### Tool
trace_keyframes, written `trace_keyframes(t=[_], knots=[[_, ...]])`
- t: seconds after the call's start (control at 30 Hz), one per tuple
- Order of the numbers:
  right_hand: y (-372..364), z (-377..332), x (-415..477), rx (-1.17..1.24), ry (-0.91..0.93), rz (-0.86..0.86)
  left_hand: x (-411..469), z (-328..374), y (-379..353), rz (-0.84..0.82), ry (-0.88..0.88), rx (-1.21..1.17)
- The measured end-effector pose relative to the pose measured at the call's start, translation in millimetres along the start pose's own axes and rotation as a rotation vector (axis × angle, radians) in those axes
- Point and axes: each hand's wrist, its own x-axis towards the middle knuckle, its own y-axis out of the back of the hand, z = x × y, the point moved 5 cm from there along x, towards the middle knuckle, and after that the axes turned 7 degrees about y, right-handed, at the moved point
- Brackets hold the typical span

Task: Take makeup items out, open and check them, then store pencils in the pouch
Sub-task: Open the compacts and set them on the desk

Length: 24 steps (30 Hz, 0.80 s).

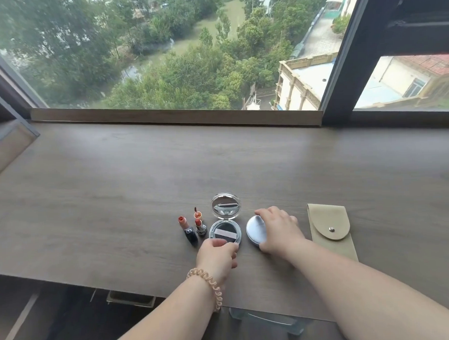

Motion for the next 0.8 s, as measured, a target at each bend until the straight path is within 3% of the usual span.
trace_keyframes(t=[0.07,0.13,0.23,0.3,0.67,0.8], knots=[[7,-2,-4,0.079,0.000,0.036,-10,5,-4,-0.083,-0.036,-0.045],[17,-6,-9,0.303,0.001,0.065,-21,14,-6,-0.180,-0.079,-0.076],[33,-20,-22,0.804,0.043,-0.026,-34,25,-13,-0.438,-0.073,-0.228],[44,-30,-31,0.953,0.091,-0.110,-43,34,-18,-0.616,-0.102,-0.303],[80,-49,-57,0.976,0.200,-0.014,-63,59,-10,-0.881,-0.169,-0.452],[89,-57,-61,0.976,0.233,0.033,-67,69,-4,-0.875,-0.161,-0.462]])
